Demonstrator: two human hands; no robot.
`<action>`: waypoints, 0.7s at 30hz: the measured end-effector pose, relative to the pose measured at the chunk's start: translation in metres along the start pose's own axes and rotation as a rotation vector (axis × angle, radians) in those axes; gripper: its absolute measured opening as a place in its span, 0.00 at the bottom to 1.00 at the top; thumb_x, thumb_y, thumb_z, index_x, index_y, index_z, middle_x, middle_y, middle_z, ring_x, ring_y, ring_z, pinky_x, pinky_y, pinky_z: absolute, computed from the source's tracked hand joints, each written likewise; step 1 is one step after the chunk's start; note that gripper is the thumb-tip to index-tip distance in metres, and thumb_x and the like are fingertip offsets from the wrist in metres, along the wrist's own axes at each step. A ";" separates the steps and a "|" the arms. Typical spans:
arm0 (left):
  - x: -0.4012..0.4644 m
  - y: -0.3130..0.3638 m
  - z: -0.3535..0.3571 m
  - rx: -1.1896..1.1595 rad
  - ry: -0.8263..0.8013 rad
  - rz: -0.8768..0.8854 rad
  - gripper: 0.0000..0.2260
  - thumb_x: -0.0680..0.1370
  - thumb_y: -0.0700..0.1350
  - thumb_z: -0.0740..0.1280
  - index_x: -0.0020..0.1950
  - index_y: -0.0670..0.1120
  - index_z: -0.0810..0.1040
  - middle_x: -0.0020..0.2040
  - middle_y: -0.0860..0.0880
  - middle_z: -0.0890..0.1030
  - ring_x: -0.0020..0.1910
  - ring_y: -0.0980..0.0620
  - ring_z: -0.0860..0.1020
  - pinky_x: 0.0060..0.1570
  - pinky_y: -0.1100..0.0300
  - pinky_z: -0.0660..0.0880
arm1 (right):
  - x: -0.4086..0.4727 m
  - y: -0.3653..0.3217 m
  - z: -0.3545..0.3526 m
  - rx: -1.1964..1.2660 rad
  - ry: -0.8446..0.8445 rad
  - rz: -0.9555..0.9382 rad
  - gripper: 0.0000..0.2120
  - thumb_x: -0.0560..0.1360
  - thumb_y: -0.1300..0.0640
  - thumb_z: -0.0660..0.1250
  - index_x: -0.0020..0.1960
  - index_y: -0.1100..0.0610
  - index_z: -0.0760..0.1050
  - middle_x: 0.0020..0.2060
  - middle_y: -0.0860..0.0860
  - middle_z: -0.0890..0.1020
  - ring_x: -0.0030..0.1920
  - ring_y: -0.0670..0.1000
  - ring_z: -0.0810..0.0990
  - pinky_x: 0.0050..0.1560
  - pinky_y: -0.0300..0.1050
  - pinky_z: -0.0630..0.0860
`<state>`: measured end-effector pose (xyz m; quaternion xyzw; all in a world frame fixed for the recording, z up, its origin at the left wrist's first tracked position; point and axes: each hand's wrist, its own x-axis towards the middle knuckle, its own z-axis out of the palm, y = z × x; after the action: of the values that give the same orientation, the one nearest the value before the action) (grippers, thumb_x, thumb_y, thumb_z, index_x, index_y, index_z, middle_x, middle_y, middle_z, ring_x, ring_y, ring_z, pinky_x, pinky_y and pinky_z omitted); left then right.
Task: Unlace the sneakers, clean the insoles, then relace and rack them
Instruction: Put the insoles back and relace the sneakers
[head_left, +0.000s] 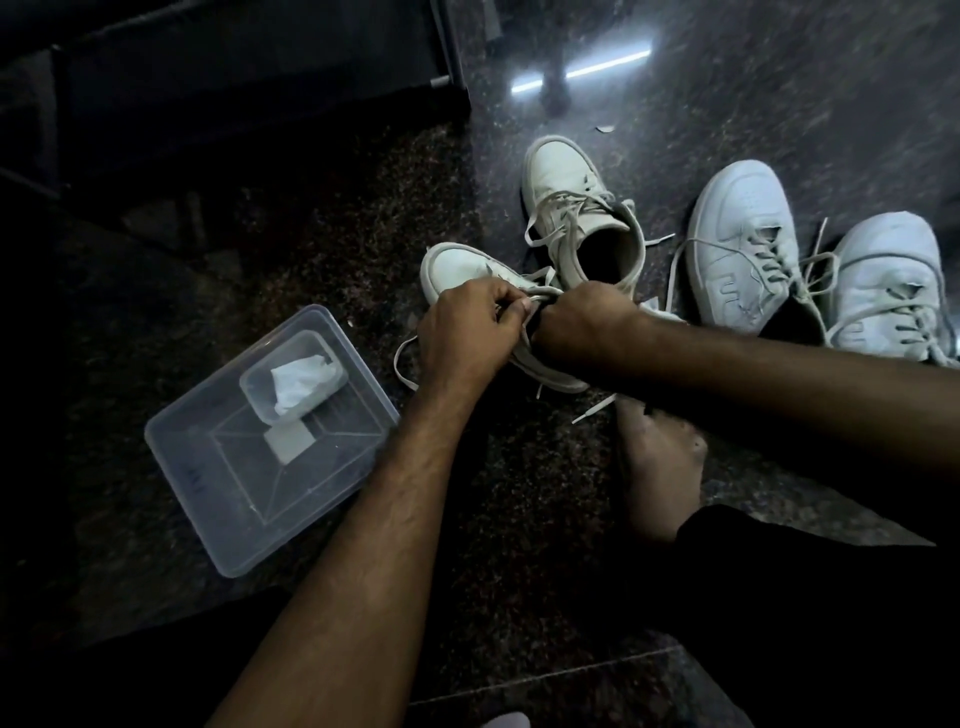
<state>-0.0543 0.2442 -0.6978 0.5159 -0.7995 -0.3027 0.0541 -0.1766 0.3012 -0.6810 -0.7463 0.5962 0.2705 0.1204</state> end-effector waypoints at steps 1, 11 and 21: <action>-0.001 0.000 0.000 0.002 0.000 0.002 0.08 0.77 0.56 0.69 0.52 0.56 0.85 0.35 0.54 0.79 0.43 0.48 0.81 0.39 0.59 0.68 | 0.003 0.002 0.000 0.020 0.002 0.026 0.17 0.83 0.57 0.51 0.62 0.59 0.75 0.56 0.55 0.82 0.56 0.58 0.81 0.43 0.47 0.69; -0.005 -0.002 0.003 -0.028 0.052 0.034 0.08 0.78 0.55 0.69 0.51 0.54 0.85 0.37 0.52 0.83 0.41 0.47 0.81 0.38 0.58 0.69 | -0.015 0.001 0.011 0.229 0.150 0.232 0.13 0.80 0.56 0.57 0.57 0.59 0.78 0.50 0.55 0.83 0.50 0.61 0.83 0.39 0.49 0.71; -0.021 -0.015 0.015 -0.174 0.223 0.157 0.08 0.77 0.49 0.69 0.49 0.49 0.86 0.51 0.55 0.85 0.43 0.52 0.83 0.43 0.54 0.79 | -0.010 -0.013 0.015 0.322 0.077 0.396 0.10 0.80 0.56 0.61 0.56 0.54 0.80 0.53 0.53 0.84 0.54 0.57 0.82 0.41 0.44 0.68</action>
<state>-0.0389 0.2641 -0.7132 0.4756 -0.7972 -0.3064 0.2106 -0.1691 0.3204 -0.6899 -0.5960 0.7701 0.1617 0.1598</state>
